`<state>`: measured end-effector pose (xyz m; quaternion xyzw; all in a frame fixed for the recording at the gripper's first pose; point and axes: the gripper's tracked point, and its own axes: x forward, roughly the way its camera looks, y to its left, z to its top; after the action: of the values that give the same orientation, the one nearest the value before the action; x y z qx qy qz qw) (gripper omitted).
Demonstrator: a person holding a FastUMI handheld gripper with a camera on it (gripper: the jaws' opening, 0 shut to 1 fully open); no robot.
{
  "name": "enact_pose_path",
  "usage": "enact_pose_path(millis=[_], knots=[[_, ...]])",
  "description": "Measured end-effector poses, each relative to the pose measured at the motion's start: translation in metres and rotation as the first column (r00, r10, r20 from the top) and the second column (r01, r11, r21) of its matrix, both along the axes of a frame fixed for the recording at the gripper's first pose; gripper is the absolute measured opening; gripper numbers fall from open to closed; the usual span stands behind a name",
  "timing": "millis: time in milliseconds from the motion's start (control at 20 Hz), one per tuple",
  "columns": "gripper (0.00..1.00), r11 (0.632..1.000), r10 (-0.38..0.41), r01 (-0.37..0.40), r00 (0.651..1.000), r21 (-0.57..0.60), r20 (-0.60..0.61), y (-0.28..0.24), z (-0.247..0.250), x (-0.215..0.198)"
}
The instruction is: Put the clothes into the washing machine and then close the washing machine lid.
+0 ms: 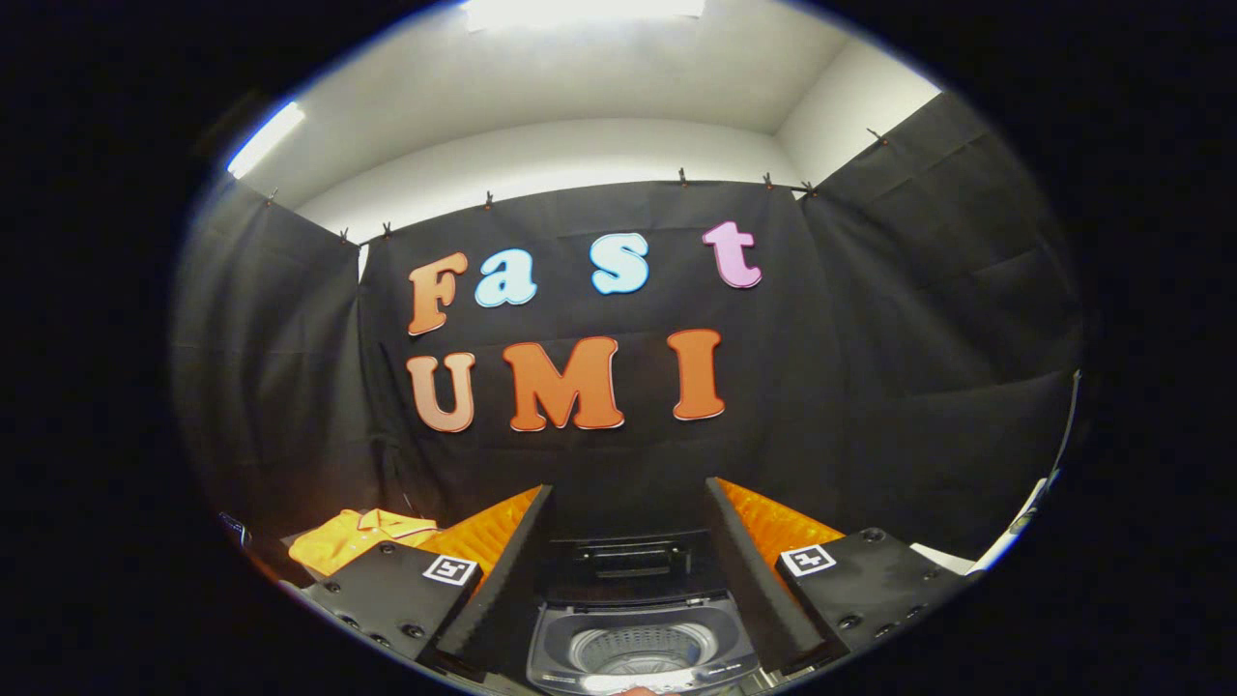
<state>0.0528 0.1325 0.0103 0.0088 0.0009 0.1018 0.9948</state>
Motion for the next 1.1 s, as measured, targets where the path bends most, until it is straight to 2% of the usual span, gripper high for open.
enact_pose_path(millis=[200,450,700,950,1100], knots=[[0.98,0.991,0.131,-0.131,0.991,0.020,-0.031,0.083,-0.011,0.016],[0.98,0.959,0.283,-0.282,0.958,0.027,-0.049,0.197,-0.026,0.023],[0.98,0.912,0.410,-0.402,0.902,0.084,-0.132,0.302,-0.061,0.015],[0.98,0.915,0.395,-0.404,0.881,0.018,-0.260,0.372,-0.124,0.038],[0.98,0.916,0.371,-0.401,0.848,-0.003,-0.378,0.405,-0.176,0.043]])
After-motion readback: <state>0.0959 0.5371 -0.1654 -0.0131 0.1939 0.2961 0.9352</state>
